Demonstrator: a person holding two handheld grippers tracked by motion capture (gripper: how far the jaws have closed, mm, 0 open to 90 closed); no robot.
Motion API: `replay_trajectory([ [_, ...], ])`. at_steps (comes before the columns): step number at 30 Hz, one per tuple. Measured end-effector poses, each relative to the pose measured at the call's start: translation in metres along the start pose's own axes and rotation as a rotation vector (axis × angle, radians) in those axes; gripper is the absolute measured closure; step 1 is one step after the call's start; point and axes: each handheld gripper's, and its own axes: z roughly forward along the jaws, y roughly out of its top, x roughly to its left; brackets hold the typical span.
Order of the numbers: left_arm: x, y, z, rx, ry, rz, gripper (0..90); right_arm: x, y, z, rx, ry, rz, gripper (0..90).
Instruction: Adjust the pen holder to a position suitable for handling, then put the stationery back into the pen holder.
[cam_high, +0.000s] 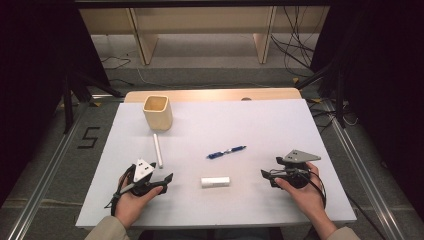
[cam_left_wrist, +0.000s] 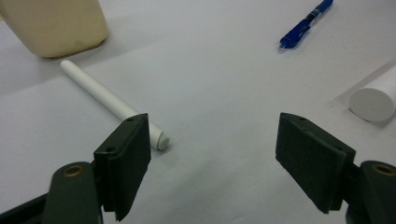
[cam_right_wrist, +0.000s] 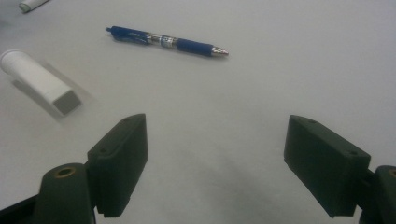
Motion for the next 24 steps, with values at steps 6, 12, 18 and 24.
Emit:
replay_trajectory([
  [6, 0.0004, 0.0002, -0.0001, 0.0, 0.0, 0.0, 26.4, 0.0001, 0.0001, -0.0007, -0.003, -0.004, -0.001, 22.5],
  [12, 0.0006, 0.0003, 0.0, 0.001, 0.0, 0.002, 26.3, 0.0003, 0.0002, -0.001, -0.006, -0.005, 0.0, 22.4],
  [18, 0.0001, 0.0002, 0.0, 0.002, 0.0, 0.0, 26.2, 0.0003, 0.0001, -0.0014, -0.009, -0.005, 0.002, 22.3],
  [24, 0.0007, 0.0005, 0.0001, -0.005, 0.004, -0.006, 26.1, 0.0007, 0.0002, -0.0013, -0.012, -0.006, -0.001, 22.2],
])
